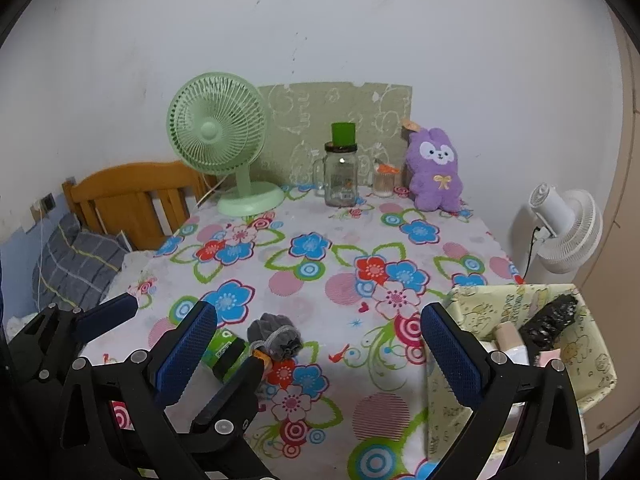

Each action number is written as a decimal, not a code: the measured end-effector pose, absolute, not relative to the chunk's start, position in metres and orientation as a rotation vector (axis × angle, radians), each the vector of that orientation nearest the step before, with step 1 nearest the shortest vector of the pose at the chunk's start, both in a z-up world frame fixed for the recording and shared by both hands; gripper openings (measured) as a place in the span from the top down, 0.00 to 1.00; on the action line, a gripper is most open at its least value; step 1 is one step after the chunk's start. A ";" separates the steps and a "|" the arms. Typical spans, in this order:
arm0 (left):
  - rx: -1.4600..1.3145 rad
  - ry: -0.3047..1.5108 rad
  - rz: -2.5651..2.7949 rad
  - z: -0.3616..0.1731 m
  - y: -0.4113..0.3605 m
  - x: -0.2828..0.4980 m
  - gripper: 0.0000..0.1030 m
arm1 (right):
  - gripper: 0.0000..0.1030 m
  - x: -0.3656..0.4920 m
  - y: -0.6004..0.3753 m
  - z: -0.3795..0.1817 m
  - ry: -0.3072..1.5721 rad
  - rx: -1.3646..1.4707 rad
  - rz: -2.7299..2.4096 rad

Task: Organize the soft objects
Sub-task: 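Withdraw both open tools from the gift box toward the items on the table, then grasp the grey knitted glove with the right tool and lift it, then grasp the green tissue pack with the left tool while the right tool holds the glove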

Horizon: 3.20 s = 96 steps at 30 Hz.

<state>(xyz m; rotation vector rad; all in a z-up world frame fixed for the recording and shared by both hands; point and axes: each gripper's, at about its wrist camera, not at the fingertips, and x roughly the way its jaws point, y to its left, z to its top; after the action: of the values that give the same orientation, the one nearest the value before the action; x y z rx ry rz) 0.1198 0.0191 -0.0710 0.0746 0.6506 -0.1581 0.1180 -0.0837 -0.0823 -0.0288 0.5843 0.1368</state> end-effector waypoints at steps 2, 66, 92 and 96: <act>0.072 0.656 -0.149 -0.075 0.022 0.122 0.00 | 0.00 0.122 -0.082 -0.087 0.594 -0.021 0.152; 0.055 0.877 -0.077 -0.157 0.039 0.183 0.01 | 0.59 0.208 -0.057 -0.185 0.891 -0.030 0.205; 0.069 0.905 -0.077 -0.170 0.021 0.189 0.01 | 0.59 0.201 -0.102 -0.194 0.902 0.005 0.076; 0.058 0.917 -0.065 -0.176 0.026 0.191 0.01 | 0.59 0.201 -0.096 -0.195 0.902 -0.002 0.090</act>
<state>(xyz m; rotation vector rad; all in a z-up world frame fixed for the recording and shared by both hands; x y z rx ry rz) 0.1907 0.0259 -0.1762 0.0584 0.9173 -0.0646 0.2008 -0.0961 -0.1952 -0.0019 0.9021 0.0898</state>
